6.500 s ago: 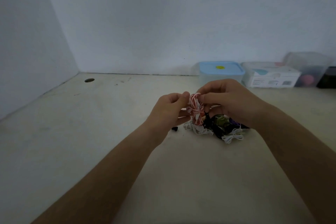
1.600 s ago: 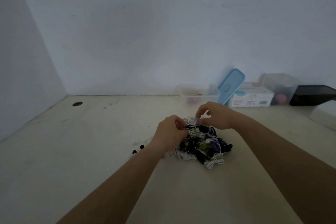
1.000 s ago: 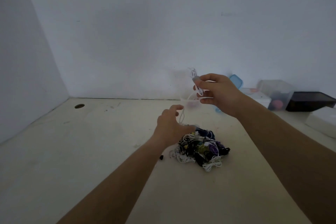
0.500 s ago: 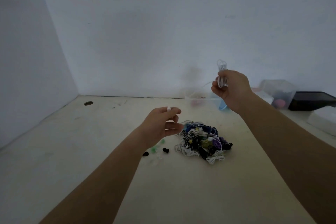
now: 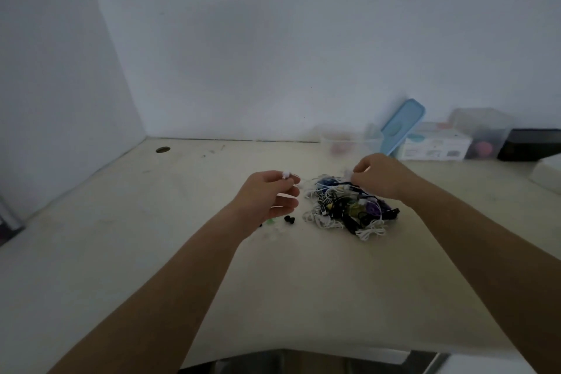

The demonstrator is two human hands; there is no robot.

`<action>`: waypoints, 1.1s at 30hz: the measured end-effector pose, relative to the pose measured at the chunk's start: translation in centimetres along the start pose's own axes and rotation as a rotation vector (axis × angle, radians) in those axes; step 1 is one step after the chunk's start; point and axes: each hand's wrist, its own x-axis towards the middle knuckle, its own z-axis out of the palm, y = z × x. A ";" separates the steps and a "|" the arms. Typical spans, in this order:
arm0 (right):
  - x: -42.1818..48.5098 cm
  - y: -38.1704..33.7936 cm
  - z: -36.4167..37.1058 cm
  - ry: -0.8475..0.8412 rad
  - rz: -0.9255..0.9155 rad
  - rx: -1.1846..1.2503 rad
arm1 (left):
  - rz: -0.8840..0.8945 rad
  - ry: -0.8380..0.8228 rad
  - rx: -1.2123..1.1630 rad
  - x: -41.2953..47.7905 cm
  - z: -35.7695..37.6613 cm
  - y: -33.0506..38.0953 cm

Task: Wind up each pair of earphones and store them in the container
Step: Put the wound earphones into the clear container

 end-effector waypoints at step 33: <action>0.2 -2.7 5.5 0.036 -0.521 0.395 | 0.239 0.123 0.913 -0.1 -2.7 -1.3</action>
